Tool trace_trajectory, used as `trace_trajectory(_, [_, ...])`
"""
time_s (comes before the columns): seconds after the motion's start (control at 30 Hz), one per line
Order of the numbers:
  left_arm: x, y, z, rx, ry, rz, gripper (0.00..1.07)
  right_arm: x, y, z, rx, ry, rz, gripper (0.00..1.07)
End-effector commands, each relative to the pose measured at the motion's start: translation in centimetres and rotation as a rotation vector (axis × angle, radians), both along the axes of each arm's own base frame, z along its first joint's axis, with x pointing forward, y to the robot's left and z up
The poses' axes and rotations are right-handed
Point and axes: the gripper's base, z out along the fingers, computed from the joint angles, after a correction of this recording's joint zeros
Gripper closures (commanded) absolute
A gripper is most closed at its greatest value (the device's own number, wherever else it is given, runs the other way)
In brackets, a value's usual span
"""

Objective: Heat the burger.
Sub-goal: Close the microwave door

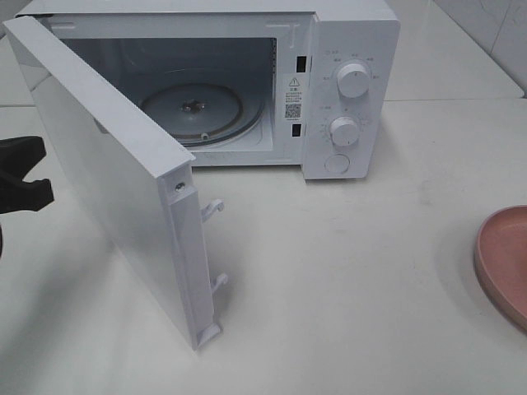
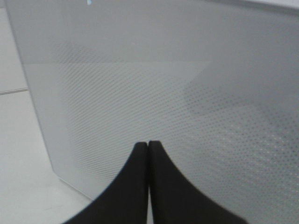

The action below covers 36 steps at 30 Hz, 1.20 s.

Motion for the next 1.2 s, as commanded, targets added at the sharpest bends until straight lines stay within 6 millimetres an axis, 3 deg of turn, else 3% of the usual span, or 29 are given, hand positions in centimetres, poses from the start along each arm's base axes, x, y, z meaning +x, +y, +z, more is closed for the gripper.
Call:
trace_trajectory(0.03, [0.6, -0.8, 0.3, -0.012, -0.031, -0.01, 1.07, -0.4, 0.0, 0.0, -0.005, -0.037, -0.003, 0.32])
trace_trajectory(0.9, [4.4, -8.1, -0.1, -0.041, -0.022, 0.022, 1.07, -0.4, 0.0, 0.0, -0.005, -0.037, -0.003, 0.32])
trace_trajectory(0.97, [5.1, -9.6, -0.2, -0.017, -0.017, 0.026, 1.07, -0.4, 0.0, 0.0, -0.005, -0.037, -0.003, 0.32])
trace_trajectory(1.2, [6.1, -11.8, 0.2, -0.019, -0.033, 0.035, 1.07, -0.4, 0.0, 0.0, -0.005, -0.037, -0.003, 0.32])
